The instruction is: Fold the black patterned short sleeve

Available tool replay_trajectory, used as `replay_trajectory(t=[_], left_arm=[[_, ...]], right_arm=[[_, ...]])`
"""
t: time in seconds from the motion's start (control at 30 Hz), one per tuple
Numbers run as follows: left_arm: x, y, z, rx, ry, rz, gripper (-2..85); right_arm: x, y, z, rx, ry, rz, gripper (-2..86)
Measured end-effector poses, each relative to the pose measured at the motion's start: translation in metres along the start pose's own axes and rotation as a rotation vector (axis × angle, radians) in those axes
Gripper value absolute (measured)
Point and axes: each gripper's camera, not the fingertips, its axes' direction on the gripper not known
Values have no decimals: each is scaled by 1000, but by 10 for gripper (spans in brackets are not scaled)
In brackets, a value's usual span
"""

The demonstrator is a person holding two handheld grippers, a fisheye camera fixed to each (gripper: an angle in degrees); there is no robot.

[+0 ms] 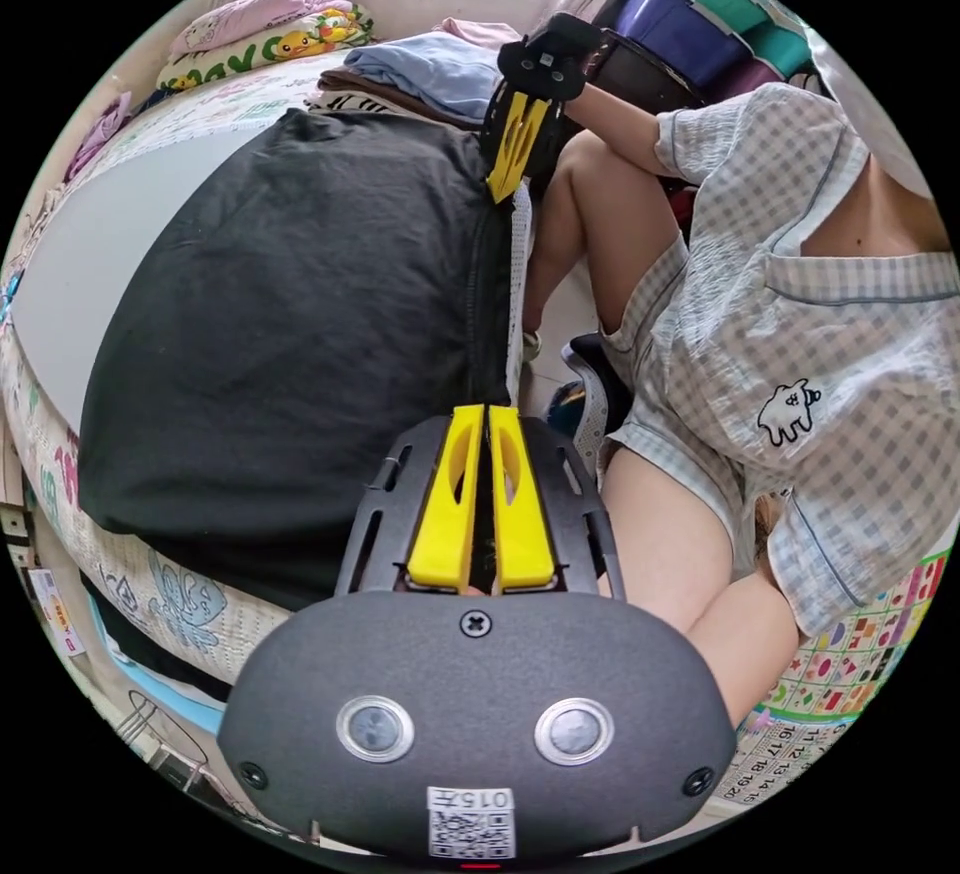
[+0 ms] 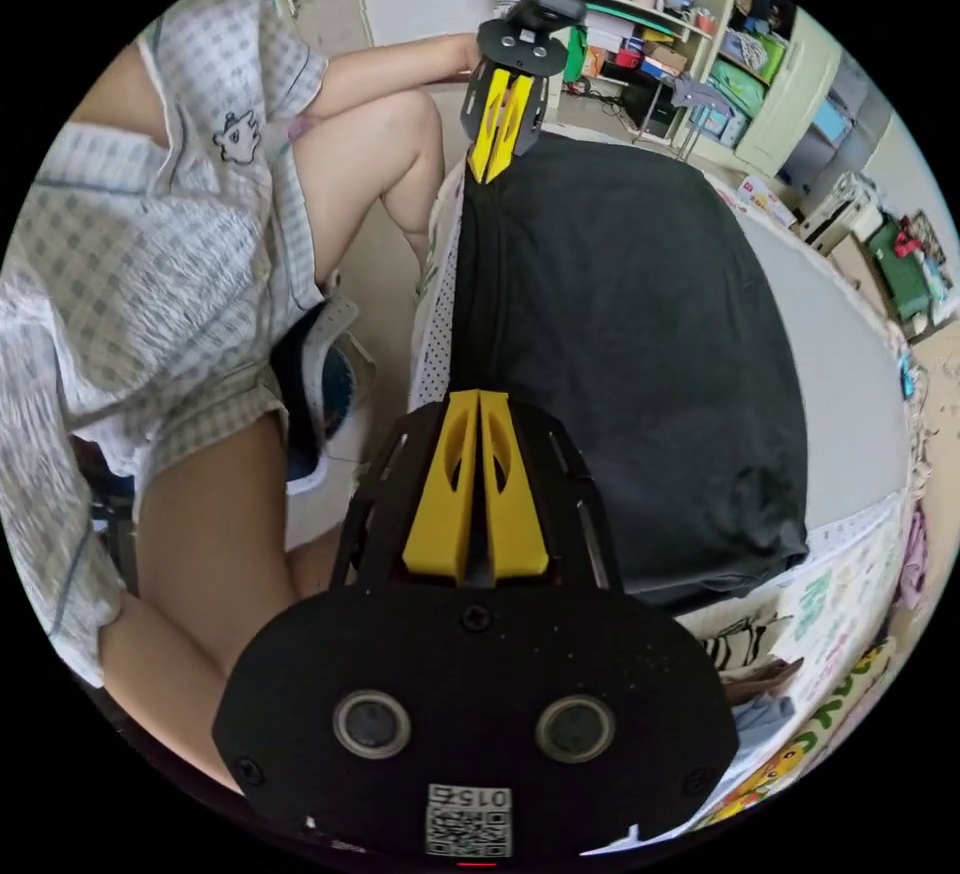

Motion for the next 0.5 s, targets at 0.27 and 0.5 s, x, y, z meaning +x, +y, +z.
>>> replay_trajectory(t=[0.27,0.5], left_arm=[[-9,-12,27,-54,36,-20,-2],[-5,-32,20,57,133,47,9]], right_arm=[[47,-64,-33,-46,-89,62,-10],[123,-74,-154,277,-92,229,-5]])
